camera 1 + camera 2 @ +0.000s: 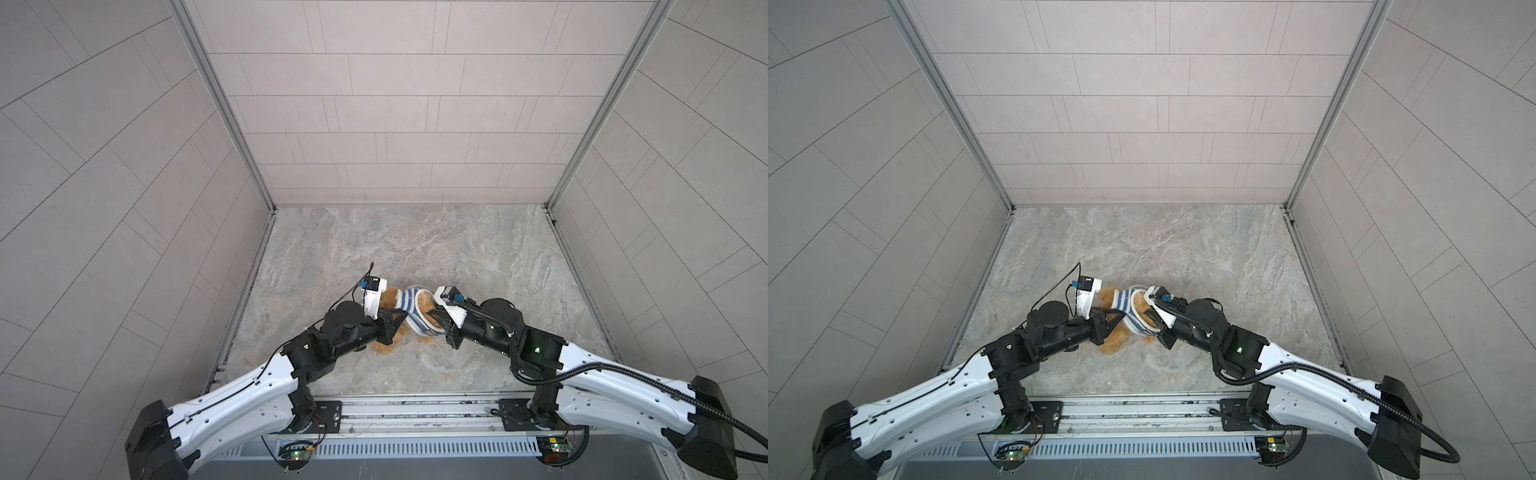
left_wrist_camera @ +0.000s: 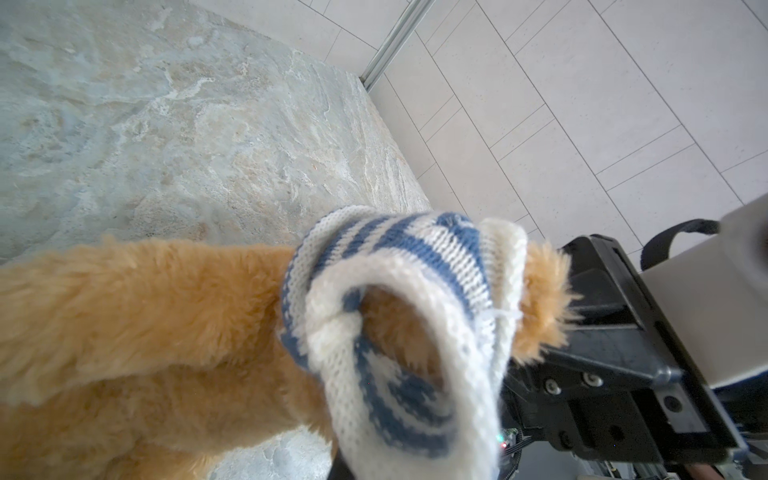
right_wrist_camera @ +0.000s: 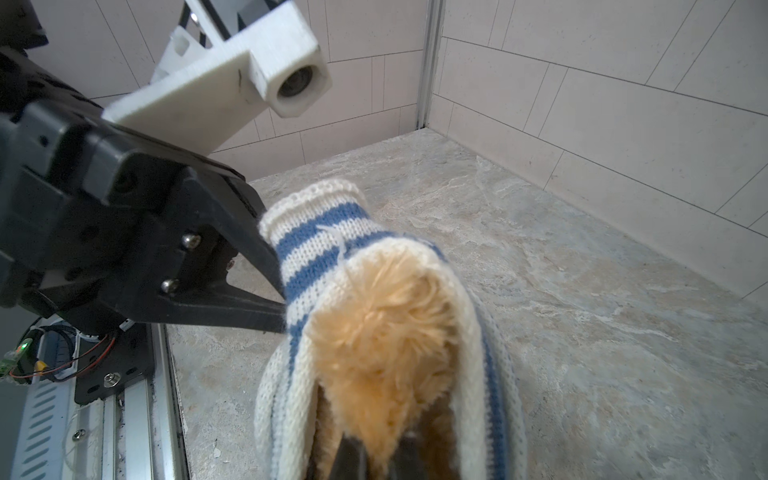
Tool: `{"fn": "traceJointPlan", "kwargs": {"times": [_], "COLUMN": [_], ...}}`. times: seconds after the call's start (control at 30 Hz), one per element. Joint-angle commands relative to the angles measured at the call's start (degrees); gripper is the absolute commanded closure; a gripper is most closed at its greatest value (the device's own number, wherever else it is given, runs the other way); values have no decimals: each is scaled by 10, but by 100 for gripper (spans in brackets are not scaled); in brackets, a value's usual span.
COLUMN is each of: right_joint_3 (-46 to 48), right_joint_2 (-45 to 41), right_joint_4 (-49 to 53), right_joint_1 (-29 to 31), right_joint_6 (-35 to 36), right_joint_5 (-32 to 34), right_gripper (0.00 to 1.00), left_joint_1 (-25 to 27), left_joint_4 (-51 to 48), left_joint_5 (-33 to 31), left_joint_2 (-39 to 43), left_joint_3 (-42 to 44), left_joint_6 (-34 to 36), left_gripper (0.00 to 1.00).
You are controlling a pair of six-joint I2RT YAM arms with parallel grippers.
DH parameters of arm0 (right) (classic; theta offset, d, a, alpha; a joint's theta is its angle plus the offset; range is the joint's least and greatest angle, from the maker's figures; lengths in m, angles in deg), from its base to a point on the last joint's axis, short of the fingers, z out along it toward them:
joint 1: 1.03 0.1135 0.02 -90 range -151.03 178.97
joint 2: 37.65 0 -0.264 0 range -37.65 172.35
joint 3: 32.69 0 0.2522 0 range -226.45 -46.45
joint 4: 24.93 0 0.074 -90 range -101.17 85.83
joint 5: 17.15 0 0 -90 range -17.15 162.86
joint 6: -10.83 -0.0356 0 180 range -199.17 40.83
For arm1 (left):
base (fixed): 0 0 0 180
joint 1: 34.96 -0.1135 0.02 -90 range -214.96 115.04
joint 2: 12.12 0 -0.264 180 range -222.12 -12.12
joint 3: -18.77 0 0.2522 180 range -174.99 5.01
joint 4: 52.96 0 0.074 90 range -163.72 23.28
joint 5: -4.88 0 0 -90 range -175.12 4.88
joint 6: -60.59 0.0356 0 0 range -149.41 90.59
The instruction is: Dress the teddy bear
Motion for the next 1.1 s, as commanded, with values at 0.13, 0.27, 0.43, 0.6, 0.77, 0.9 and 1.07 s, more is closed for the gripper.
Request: {"fn": "traceJointPlan", "kwargs": {"times": [0.13, 0.27, 0.43, 0.6, 0.77, 0.9, 1.07], "right_joint_3": [-14, -16, -16, -47, -48, -48, -61], "right_joint_2": [-15, -16, -29, -54, -55, -54, -55], "right_joint_4": [-7, -7, -33, -30, -68, -60, 26], "right_joint_1": [10, 25, 26, 26, 27, 27, 33], "right_joint_6": [-35, -43, -51, -96, -144, -132, -59], "right_joint_5": [144, 163, 83, 25, -26, -49, -35], "right_gripper": [100, 100, 100, 100, 100, 100, 100], "left_joint_1": [1, -19, -78, -121, -135, -138, -163], "left_joint_4": [-35, -43, -55, -33, -19, -25, -58], "left_joint_5": [-11, -6, 17, 45, 49, 44, 52], "left_joint_2": [19, 29, 31, 1, -13, -18, 32], "left_joint_3": [0, 28, 56, 79, 85, 83, 69], "left_joint_6": [1, -1, 35, 40, 46, 47, 66], "left_gripper": [100, 100, 100, 100, 100, 100, 100]}}
